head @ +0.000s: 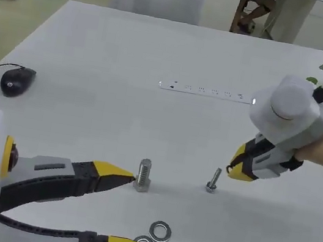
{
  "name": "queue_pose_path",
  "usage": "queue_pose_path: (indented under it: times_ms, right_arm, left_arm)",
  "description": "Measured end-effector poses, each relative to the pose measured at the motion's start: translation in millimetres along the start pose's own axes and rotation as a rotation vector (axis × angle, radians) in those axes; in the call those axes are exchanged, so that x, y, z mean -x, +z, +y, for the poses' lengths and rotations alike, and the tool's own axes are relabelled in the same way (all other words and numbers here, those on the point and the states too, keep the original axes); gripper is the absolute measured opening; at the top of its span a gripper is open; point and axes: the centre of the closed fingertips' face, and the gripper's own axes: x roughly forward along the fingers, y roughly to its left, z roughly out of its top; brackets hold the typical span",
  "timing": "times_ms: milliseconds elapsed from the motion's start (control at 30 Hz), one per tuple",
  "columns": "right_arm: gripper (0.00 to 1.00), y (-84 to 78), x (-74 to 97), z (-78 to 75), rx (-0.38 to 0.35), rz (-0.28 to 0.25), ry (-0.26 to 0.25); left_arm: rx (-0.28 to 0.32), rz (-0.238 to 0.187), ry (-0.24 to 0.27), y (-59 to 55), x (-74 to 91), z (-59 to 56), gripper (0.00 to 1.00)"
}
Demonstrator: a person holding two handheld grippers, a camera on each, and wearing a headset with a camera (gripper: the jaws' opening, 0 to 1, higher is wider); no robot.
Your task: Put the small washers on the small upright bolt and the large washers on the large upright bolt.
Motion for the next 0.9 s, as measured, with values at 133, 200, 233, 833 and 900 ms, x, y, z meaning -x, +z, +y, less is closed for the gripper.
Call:
queue_pose_path:
  times_ms: [133, 200, 233, 833, 900]
  right_arm:
    - [0.12, 3.1, -5.8, -3.5, 0.002, 0.004, 0.000]
    - [0.12, 3.5, -7.3, -4.8, 0.001, 0.005, 0.002]
    - [0.12, 3.0, -8.3, -5.5, -0.001, 0.009, 0.004]
    - [0.12, -1.4, -23.0, -7.9, 0.019, 0.048, 0.022]
    - [0.12, -2.2, -24.5, -9.2, 0.029, 0.053, 0.016]
  left_arm:
    - [0.000, 0.001, -0.009, 0.8, 0.2, 2.2, 0.49]
    - [0.002, 0.001, -0.010, 0.7, 2.3, 4.4, 0.49]
    - [0.003, 0.003, -0.010, -0.1, 3.4, 5.9, 0.49]
    - [0.025, 0.003, -0.014, -7.4, 3.2, 9.0, 0.48]
    - [0.027, 0.001, -0.010, -7.8, 3.8, 9.6, 0.48]
